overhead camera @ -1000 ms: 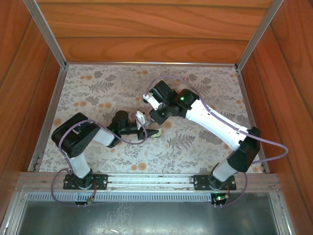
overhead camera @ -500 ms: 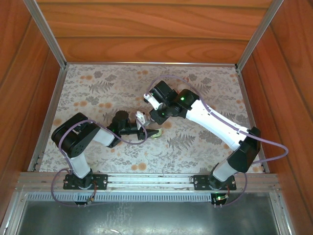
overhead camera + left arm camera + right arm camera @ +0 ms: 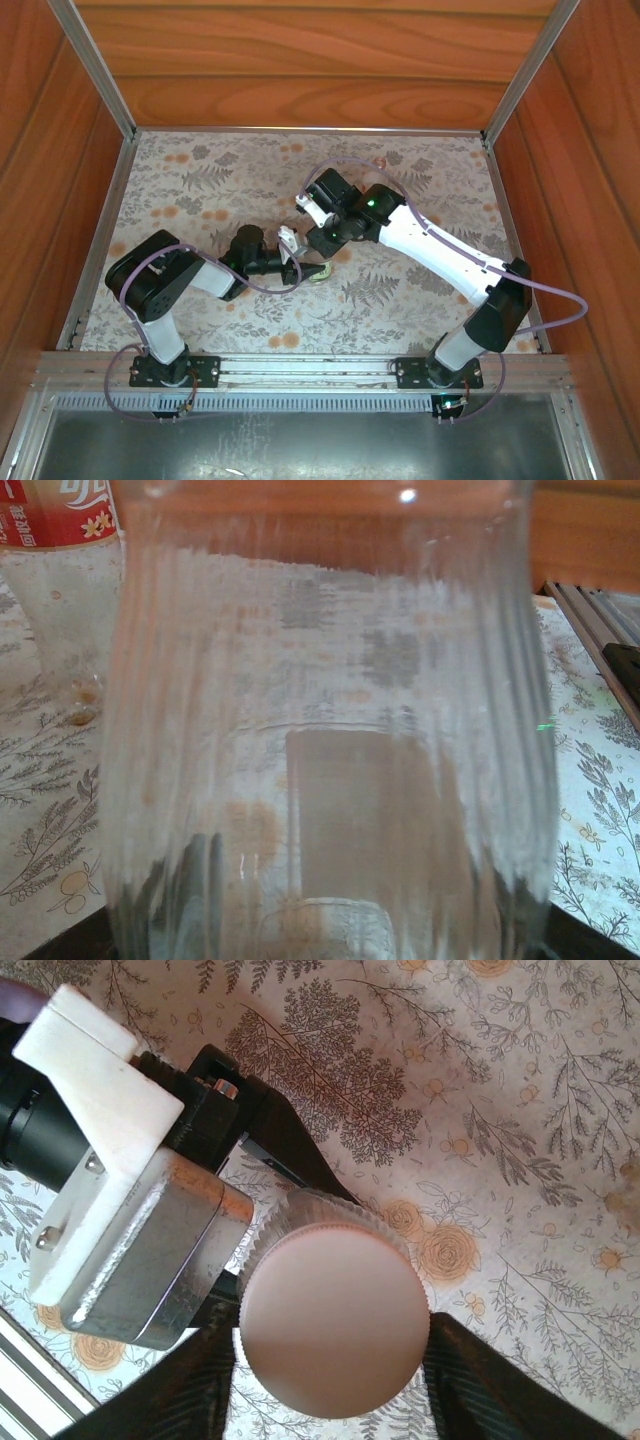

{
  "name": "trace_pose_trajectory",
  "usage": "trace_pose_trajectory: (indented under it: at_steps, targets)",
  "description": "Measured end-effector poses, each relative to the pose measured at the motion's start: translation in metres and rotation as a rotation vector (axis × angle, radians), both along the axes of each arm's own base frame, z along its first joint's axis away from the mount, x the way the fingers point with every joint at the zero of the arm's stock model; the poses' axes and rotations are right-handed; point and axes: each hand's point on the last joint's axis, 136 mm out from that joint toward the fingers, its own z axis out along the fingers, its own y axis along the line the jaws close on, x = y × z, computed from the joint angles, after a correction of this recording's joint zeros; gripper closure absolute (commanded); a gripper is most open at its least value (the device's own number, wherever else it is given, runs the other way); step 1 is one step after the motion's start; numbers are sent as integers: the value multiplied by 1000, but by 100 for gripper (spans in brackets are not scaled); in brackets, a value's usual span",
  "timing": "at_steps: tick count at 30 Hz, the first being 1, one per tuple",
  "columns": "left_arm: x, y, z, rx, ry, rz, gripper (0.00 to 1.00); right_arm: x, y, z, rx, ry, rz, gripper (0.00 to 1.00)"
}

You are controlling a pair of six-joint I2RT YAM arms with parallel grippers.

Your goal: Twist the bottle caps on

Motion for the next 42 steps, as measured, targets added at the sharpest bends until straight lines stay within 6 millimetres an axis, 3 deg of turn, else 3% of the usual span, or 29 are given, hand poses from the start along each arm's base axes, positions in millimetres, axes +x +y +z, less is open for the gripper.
trace_pose_trajectory:
  at_steps: [8, 15, 23, 35, 42]
  targets:
    - [1, -1, 0, 1, 2, 1, 41, 4, -4, 2, -1, -9, -16, 18]
    - [2, -1, 0, 2, 3, 0, 41, 5, 1, 25, 100, -42, -24, 17]
    - [2, -2, 0, 2, 4, 1, 41, 21, -1, 36, 179, -38, -86, 40]
    - [2, -2, 0, 3, 5, 0, 41, 18, -2, 16, 201, 43, -105, 54]
    - [2, -2, -1, 5, 6, 0, 41, 18, 4, 14, 247, 58, -105, 63]
